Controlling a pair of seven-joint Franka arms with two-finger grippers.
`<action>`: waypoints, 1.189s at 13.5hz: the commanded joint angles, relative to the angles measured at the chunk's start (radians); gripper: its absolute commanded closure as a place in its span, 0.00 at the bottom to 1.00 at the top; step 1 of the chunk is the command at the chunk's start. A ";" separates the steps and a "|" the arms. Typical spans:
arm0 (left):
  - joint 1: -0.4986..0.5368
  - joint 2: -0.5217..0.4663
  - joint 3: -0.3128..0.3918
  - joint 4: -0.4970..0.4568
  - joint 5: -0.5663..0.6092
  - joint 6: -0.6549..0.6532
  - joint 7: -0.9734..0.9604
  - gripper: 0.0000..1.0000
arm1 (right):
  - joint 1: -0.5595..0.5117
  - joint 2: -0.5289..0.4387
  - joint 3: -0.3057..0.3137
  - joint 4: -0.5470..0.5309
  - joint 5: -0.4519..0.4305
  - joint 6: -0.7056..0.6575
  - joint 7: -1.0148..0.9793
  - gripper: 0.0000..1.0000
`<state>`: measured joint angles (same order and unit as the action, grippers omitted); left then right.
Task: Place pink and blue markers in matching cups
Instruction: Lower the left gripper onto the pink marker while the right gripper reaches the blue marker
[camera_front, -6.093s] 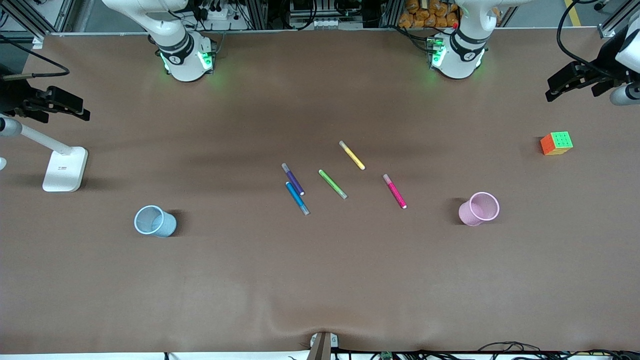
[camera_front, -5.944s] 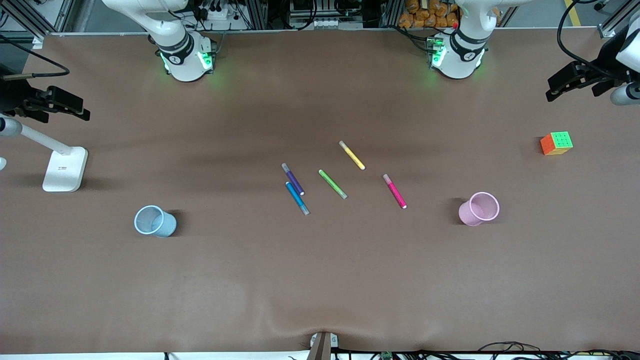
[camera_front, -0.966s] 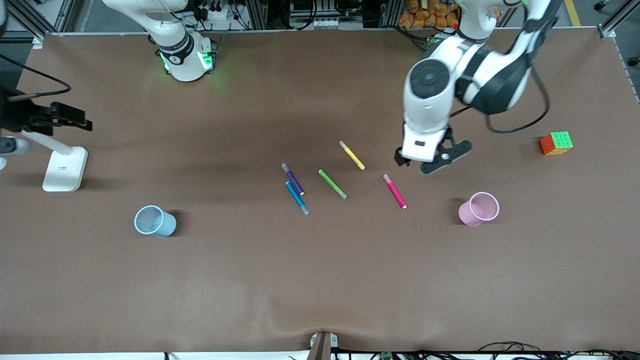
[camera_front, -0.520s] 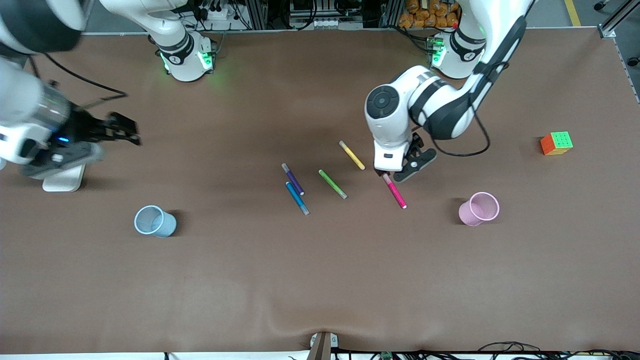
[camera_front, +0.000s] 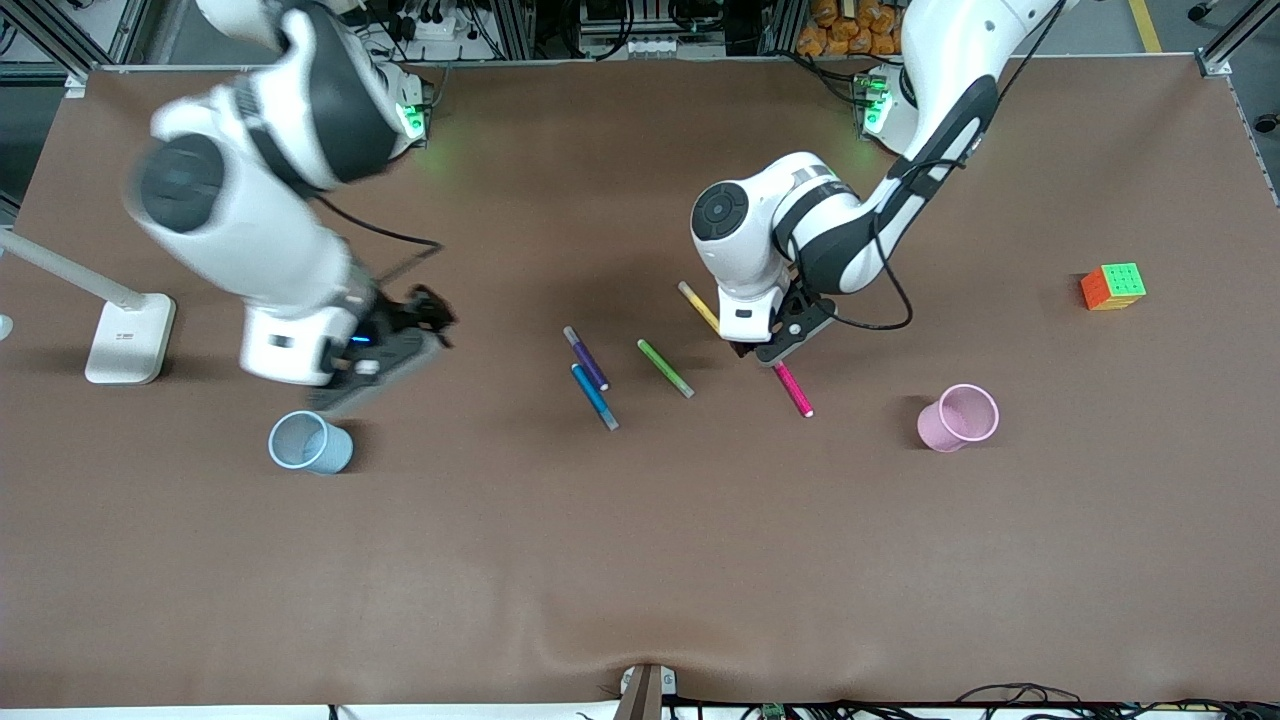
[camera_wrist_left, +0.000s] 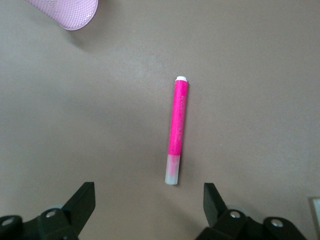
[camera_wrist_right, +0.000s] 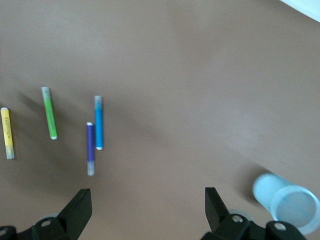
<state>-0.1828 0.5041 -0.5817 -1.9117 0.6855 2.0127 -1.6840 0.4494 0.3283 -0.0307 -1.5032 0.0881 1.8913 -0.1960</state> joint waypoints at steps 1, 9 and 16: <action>-0.009 0.042 -0.004 -0.009 0.077 0.024 -0.071 0.19 | 0.037 0.080 -0.009 0.032 0.019 0.055 0.030 0.00; -0.023 0.088 -0.004 -0.075 0.232 0.095 -0.253 0.32 | 0.169 0.259 -0.012 0.052 0.095 0.198 0.026 0.00; -0.009 0.086 -0.004 -0.135 0.382 0.150 -0.365 0.41 | 0.202 0.396 -0.017 0.058 0.070 0.379 0.107 0.00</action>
<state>-0.2060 0.6036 -0.5820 -2.0188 1.0186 2.1382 -2.0138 0.6516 0.6777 -0.0423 -1.4847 0.1756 2.2486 -0.1099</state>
